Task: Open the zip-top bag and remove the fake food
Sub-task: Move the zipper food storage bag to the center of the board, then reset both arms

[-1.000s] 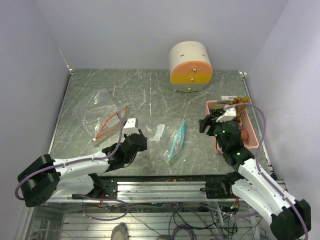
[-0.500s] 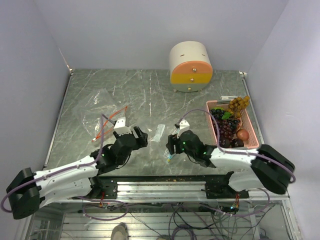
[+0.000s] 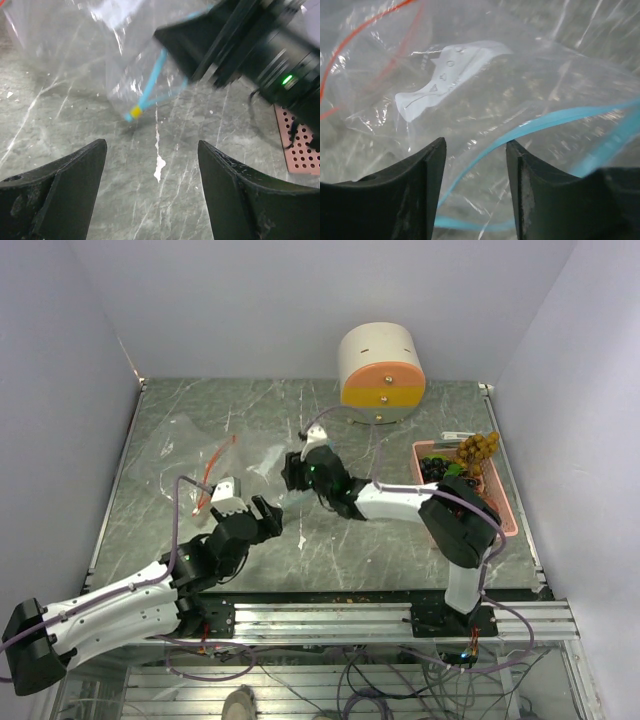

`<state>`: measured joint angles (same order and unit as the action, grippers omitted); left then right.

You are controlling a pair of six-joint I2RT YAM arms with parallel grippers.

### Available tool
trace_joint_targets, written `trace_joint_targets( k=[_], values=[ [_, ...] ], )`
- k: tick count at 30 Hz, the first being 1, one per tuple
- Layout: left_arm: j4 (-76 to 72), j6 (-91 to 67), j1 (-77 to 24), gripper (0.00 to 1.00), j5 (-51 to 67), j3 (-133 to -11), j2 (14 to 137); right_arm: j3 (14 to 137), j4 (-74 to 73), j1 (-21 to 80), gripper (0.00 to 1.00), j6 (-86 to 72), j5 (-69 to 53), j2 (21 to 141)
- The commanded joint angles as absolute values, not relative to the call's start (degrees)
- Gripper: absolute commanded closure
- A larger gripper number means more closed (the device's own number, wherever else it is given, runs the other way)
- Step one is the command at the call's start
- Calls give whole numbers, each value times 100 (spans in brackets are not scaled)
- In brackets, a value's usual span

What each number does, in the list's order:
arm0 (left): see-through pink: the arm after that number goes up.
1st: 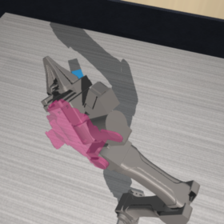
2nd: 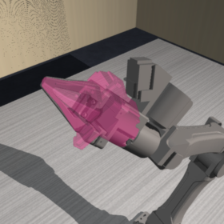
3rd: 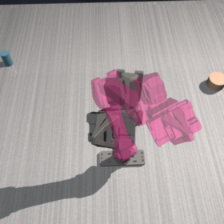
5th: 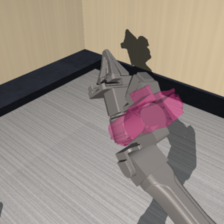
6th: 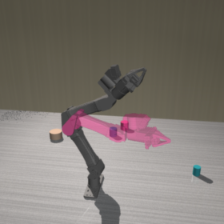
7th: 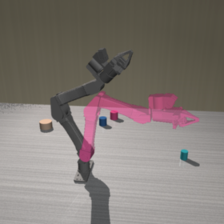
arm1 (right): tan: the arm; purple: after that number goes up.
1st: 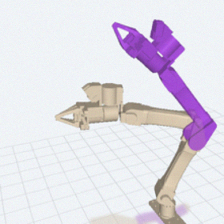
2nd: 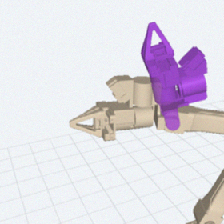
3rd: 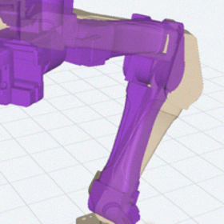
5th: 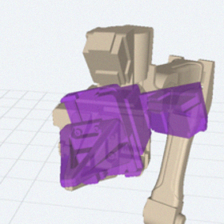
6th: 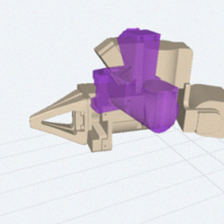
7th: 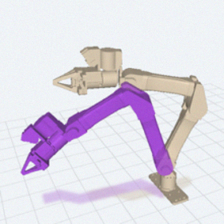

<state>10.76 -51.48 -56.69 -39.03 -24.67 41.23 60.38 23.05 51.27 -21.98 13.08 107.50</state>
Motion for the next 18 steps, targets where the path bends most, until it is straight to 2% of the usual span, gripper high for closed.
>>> trace_joint_targets(
  k=[1,9,18],
  values=[
    [1457,-5183,-5679,16,-4088,-2320,3891,6336,2334,4646,43,-2130,1166,10320],
    [1229,-5208,-5680,16,-4017,-2063,3674,4968,1817,4509,19,-2012,2105,8717],
    [675,-5151,-5682,17,-3769,-2109,4322,3092,1404,4509,12,-2475,2670,6260]
  ],
)
